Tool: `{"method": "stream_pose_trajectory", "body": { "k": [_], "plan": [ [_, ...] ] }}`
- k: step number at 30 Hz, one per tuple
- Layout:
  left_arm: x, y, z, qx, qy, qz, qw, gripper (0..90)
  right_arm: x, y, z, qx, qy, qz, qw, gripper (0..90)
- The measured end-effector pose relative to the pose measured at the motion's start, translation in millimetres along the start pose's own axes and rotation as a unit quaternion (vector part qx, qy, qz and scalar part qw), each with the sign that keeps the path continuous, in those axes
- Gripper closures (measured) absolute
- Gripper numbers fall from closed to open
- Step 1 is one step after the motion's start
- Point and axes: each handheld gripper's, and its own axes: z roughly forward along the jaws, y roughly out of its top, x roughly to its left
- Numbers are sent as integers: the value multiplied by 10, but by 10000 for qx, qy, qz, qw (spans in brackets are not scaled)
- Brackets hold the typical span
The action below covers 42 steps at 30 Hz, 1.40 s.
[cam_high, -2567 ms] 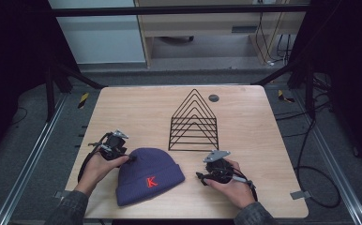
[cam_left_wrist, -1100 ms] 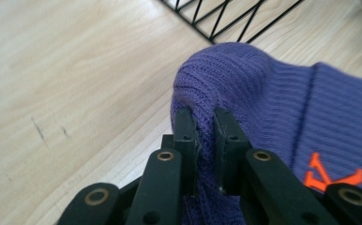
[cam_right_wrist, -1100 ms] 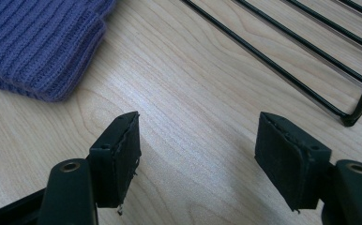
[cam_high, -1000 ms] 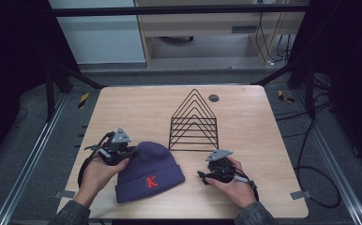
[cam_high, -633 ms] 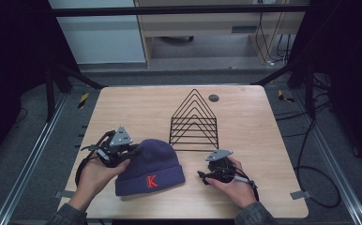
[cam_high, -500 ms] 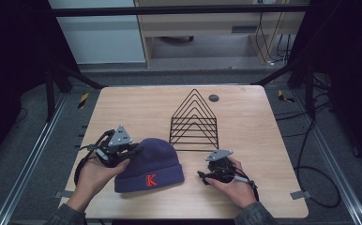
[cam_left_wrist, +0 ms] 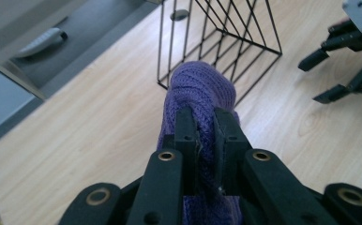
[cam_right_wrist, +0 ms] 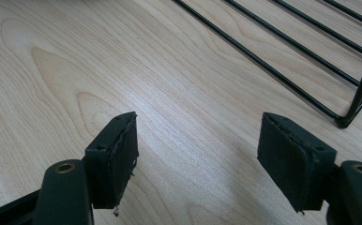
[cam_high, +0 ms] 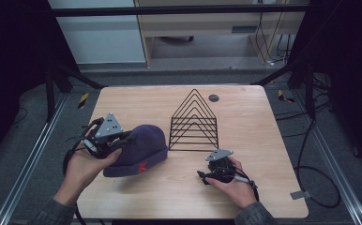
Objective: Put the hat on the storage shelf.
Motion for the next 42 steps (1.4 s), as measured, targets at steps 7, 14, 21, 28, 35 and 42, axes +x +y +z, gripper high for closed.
{"method": "stream_pose_trajectory", "body": {
  "k": [7, 14, 21, 28, 35, 42],
  "plan": [
    [214, 166, -188, -202, 207, -71, 9996, 815, 55, 55, -63, -146, 18, -103, 9998, 278],
    [316, 329, -256, -366, 231, -108, 9990, 814, 126, 296, -240, -409, 3, -332, 9986, 264],
    [378, 479, -308, -469, 212, -3, 9987, 814, 188, 562, -381, -626, 138, -538, 9965, 266],
    [376, 524, -386, -615, 181, 61, 9979, 814, 227, 801, -507, -794, 192, -663, 9944, 335],
    [335, 563, -505, -799, 166, 97, 9966, 814, 293, 1051, -587, -898, 306, -847, 9919, 367],
    [337, 591, -542, -880, 162, 113, 9959, 814, 304, 1249, -606, -940, 425, -896, 9906, 367]
  ]
}}
